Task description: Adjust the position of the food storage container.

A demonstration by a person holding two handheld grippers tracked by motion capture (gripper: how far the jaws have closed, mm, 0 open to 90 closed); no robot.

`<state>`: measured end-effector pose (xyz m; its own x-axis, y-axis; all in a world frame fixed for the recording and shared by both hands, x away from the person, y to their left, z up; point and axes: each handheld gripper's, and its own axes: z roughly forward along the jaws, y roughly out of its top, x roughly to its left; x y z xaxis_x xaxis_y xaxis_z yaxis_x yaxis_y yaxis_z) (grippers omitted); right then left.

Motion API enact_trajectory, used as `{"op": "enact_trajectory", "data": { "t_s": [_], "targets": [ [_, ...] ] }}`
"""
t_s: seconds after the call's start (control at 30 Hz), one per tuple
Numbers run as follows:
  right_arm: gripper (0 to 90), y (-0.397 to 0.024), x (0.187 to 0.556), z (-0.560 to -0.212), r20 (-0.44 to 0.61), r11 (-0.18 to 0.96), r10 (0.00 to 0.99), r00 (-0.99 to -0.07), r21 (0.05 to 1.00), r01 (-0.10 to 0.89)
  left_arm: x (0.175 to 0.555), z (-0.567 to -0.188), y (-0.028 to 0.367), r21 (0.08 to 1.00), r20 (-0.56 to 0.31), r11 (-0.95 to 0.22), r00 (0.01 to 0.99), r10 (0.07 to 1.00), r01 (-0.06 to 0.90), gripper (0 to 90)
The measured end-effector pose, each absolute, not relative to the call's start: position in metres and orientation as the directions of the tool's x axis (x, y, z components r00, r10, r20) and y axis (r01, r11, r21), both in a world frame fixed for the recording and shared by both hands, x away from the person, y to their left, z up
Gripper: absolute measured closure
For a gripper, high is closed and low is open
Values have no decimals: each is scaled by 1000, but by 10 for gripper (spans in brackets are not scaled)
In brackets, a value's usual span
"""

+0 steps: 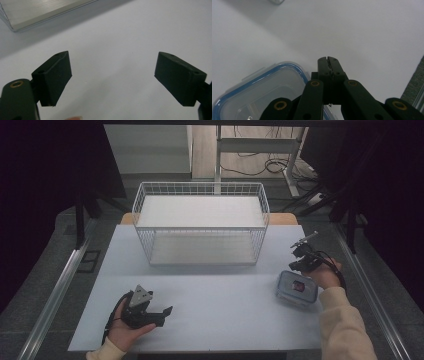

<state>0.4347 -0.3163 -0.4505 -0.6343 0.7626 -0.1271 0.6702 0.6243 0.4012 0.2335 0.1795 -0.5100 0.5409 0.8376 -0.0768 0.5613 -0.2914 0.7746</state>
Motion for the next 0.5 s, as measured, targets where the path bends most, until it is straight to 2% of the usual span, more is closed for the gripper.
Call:
{"op": "enact_trajectory", "data": {
  "t_s": [0.27,0.5],
  "targets": [
    [897,-300,427,-454,-179,724,672,-719,365,586,234,-512,178,766,-81,-302,551,831,568,138],
    [897,-281,411,-455,-171,775,606,-777,349,527,234,-513,178,765,-79,-302,548,833,569,139]
  ]
}}
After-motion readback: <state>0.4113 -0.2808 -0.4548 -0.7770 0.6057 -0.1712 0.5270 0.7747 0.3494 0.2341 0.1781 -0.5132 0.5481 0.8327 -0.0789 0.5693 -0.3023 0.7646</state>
